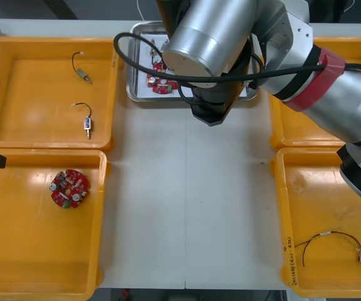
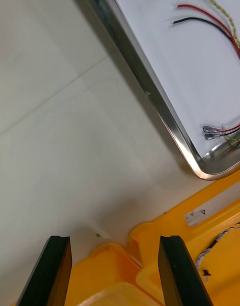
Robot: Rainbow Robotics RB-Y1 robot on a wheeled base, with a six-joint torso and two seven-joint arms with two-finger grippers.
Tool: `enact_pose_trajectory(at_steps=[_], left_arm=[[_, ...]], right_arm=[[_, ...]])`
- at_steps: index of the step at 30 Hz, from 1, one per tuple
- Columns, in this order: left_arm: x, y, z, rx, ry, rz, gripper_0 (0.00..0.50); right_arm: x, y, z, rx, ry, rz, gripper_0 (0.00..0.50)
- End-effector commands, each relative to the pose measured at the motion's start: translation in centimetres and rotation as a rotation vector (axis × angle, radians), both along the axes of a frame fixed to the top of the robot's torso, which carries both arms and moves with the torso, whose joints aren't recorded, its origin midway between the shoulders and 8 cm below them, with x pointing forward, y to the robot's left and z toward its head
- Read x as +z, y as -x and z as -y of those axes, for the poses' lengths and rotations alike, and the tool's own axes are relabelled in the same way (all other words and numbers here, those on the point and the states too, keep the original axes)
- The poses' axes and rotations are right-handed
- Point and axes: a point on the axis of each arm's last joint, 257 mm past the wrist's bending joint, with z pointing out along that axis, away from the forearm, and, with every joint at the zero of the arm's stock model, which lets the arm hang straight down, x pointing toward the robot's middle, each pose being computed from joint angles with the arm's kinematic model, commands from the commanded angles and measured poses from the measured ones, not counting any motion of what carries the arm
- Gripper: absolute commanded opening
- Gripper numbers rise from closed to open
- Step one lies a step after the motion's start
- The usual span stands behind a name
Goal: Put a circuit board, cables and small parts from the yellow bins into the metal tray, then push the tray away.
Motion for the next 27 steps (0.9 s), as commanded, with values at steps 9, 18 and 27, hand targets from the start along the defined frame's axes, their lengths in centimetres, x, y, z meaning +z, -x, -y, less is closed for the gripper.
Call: enact_pose_trajectory(at_steps=[9,18,27], left_arm=[[1.1,0.5,-1.2,-0.055,-0.081,0.018,0.5],[1.1,0.5,-1.2,-0.055,-0.081,0.018,0.5],[1.1,0.5,-1.2,-0.055,-0.081,0.018,0.5]], right_arm=[[2.2,2.4,3.0,-0.168,-0.303,0.119,0.5],[1.4,4.1,9.5,-0.451,-0.553,0.024,0.5],[3.8,4.0,15.4,-0.576,-0.688,0.094,0.5]])
